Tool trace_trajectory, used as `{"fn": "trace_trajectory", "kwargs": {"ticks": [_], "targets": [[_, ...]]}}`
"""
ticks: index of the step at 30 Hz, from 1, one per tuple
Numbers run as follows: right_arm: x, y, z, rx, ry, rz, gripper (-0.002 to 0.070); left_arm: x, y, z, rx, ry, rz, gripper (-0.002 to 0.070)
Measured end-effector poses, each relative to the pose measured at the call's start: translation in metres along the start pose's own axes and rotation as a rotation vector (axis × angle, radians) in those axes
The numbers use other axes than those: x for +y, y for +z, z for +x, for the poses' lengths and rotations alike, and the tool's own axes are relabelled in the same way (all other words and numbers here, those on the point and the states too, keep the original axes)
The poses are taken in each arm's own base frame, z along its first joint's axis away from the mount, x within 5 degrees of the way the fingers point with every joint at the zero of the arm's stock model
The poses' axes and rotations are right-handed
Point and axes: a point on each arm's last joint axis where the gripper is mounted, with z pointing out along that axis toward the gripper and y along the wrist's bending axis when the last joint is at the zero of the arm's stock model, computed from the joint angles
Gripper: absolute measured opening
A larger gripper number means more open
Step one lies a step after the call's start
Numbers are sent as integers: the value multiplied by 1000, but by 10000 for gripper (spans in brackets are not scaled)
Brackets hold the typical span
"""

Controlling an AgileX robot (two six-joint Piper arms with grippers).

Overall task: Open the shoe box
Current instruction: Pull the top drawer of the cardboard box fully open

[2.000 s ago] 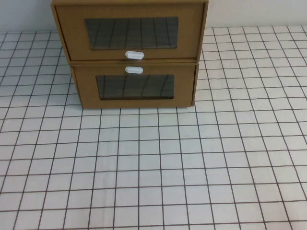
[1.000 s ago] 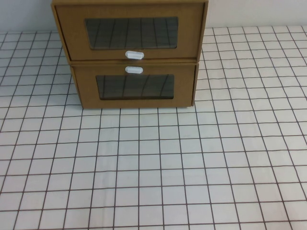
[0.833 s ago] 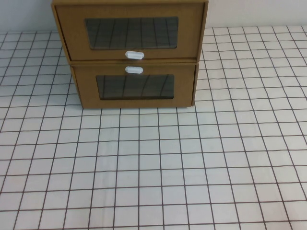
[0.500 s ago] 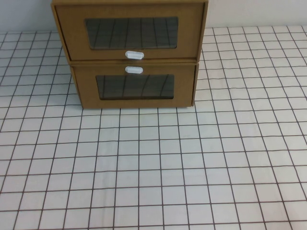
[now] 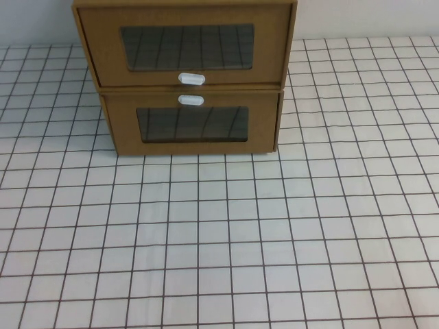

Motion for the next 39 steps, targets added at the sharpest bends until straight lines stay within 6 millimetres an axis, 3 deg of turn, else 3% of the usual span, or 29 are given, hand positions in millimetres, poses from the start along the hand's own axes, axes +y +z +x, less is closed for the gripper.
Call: {"fn": "trace_trajectory", "kwargs": {"ticks": [5,10,16,25,34,39], "targets": [[0,0,0,0,0,0,-13,-7,-2,-4,32,2,19,-5],[0,0,0,0,0,0,-14,-35,2,-34,164,135,35,-5],[0,0,0,0,0,0,-13,-73,32,-76,402,348,75,-5],[0,0,0,0,0,0,-13,-123,114,-135,540,489,250,-5],[0,0,0,0,0,0,-13,-177,216,-192,543,549,418,-5],[0,0,0,0,0,0,-13,-215,265,-198,526,624,525,-5]]}}
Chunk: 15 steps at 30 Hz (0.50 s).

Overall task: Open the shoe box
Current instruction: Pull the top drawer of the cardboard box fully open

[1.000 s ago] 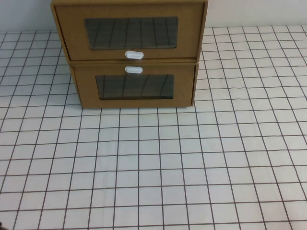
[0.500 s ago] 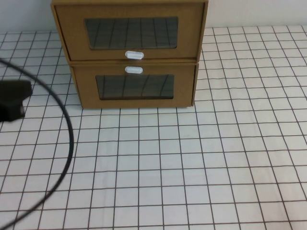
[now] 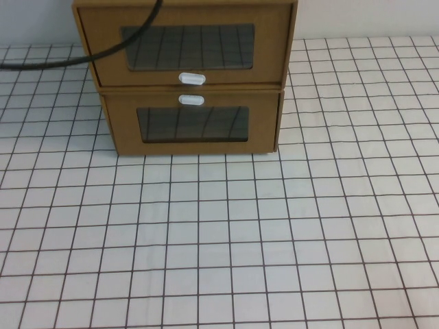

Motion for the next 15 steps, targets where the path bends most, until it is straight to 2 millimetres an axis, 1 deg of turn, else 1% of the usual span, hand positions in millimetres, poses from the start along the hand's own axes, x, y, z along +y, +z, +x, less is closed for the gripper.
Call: {"fn": "trace_trajectory", "kwargs": {"ticks": [4,5,7,10,13,15], "targets": [[0,0,0,0,0,0,-13,5,35,-19,12,55,35,-5],[0,0,0,0,0,0,-13,6,41,-22,10,68,37,-5],[0,0,0,0,0,0,-13,14,58,-24,16,77,35,-5],[0,0,0,0,0,0,-14,27,80,-19,34,81,28,-5],[0,0,0,0,0,0,-13,39,102,-8,61,67,25,-5],[0,0,0,0,0,0,-13,44,113,-1,80,57,24,-5]]}}
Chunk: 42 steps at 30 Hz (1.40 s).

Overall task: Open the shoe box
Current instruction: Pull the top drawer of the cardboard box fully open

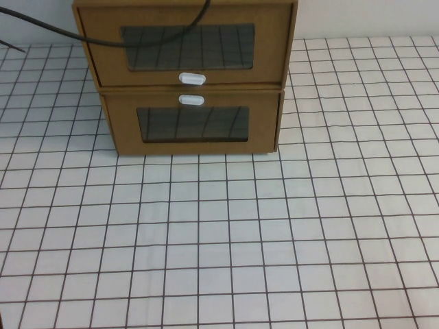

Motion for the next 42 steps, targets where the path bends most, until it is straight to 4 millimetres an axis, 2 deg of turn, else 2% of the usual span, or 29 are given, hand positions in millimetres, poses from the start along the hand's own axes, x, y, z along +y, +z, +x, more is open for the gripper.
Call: {"fn": "trace_trajectory", "kwargs": {"ticks": [4,7,20,22,28,32,37,42], "targets": [[0,0,0,0,2,-1,-13,7,17,12,33,-18,6,-5],[0,0,0,0,2,-1,-13,9,22,15,42,-16,6,-5],[0,0,-2,-18,22,-5,-14,4,27,15,56,37,-1,-5],[2,0,-7,-75,124,-28,-14,4,26,15,55,40,-1,-5],[0,-4,-25,-273,589,-85,-14,4,26,16,62,44,1,-5],[-5,-5,-30,-341,784,-86,-13,4,26,16,63,44,2,-5],[3,-7,-34,-288,844,-160,-13,4,26,16,65,44,4,-5],[16,-10,-71,-145,759,-251,-14,3,26,17,72,38,9,-5]]}}
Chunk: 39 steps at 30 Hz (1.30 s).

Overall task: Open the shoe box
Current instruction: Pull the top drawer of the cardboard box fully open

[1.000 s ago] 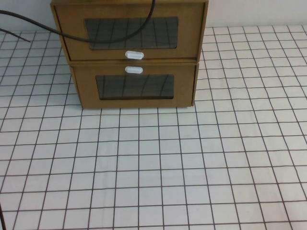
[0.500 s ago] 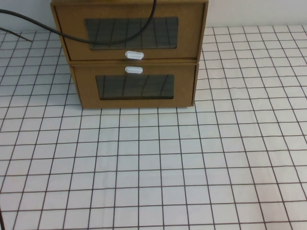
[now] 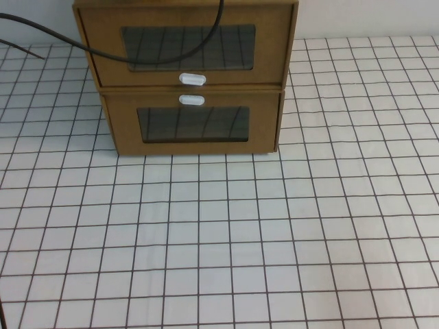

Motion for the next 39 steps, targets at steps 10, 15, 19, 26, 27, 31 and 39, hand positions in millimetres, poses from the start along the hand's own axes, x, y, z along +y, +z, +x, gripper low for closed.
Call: {"fn": "trace_trajectory", "kwargs": {"ticks": [10,15,19,26,27,31,39], "targets": [[44,60,-43,443,-307,74,-13,0,0,0,5,-13,4,-5],[59,104,-65,558,-400,45,-13,-1,0,0,4,-14,5,-5],[77,148,-69,639,-457,-20,-13,-1,0,0,4,-16,5,-5],[120,210,-38,781,-633,-128,-13,-1,0,1,7,-24,8,-5],[126,217,-30,803,-665,-137,-13,-1,0,1,7,-24,8,-5],[150,239,6,868,-818,-151,-13,-1,0,0,8,-25,11,-5],[180,264,74,850,-1274,-132,-13,-1,0,1,10,-33,13,-5]]}}
